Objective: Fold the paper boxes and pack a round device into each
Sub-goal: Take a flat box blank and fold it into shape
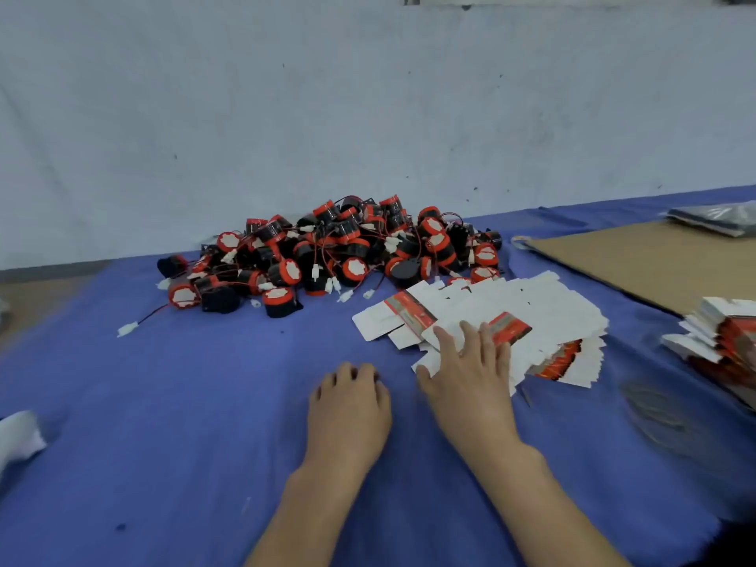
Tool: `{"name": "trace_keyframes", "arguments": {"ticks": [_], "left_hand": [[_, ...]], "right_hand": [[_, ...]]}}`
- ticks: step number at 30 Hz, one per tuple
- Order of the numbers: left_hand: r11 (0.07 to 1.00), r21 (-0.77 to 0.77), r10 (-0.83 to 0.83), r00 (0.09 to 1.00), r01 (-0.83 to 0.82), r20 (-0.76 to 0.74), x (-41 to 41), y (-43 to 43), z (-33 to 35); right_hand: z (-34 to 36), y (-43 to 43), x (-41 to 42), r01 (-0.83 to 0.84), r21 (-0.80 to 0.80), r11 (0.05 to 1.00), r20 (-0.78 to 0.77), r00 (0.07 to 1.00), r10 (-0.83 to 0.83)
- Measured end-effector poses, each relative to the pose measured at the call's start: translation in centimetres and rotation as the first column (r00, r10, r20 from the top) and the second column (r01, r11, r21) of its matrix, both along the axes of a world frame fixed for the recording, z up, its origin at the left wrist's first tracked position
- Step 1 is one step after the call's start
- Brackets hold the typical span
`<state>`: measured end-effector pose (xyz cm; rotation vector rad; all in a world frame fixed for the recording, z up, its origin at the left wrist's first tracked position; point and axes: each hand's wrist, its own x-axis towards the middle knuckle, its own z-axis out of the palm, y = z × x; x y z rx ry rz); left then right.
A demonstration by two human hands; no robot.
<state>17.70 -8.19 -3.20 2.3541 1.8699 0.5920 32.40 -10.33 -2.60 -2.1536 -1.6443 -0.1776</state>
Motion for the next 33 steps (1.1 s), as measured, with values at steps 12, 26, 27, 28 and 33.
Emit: {"name": "trace_keyframes", "arguments": {"ticks": [12,26,27,28,33], "left_hand": [[1.0,0.029,0.006,0.997,-0.004,-0.073,0.0,0.9,-0.3],[0.998,-0.05,-0.052,0.995,0.048,-0.082,-0.1,0.3,0.0],[0.997,-0.052,-0.055,0.995,0.051,-0.08,-0.1,0.3,0.0],[0.997,-0.053,-0.057,0.995,0.053,-0.078,-0.2,0.2,0.0],[0.997,-0.06,-0.062,0.996,0.058,-0.067,-0.2,0.2,0.1]], "right_hand": [[-0.2,2.0,1.5,0.176,-0.138,0.975,-0.018,0.983,-0.18],[0.8,0.8,1.4,0.239,-0.056,0.969,-0.013,0.971,-0.24],[0.8,0.7,1.5,0.246,-0.043,0.968,-0.019,0.969,-0.247],[0.8,0.7,1.6,0.257,-0.033,0.966,-0.026,0.966,-0.258],[1.1,0.5,1.9,0.329,-0.04,0.944,-0.02,0.944,-0.33]]}}
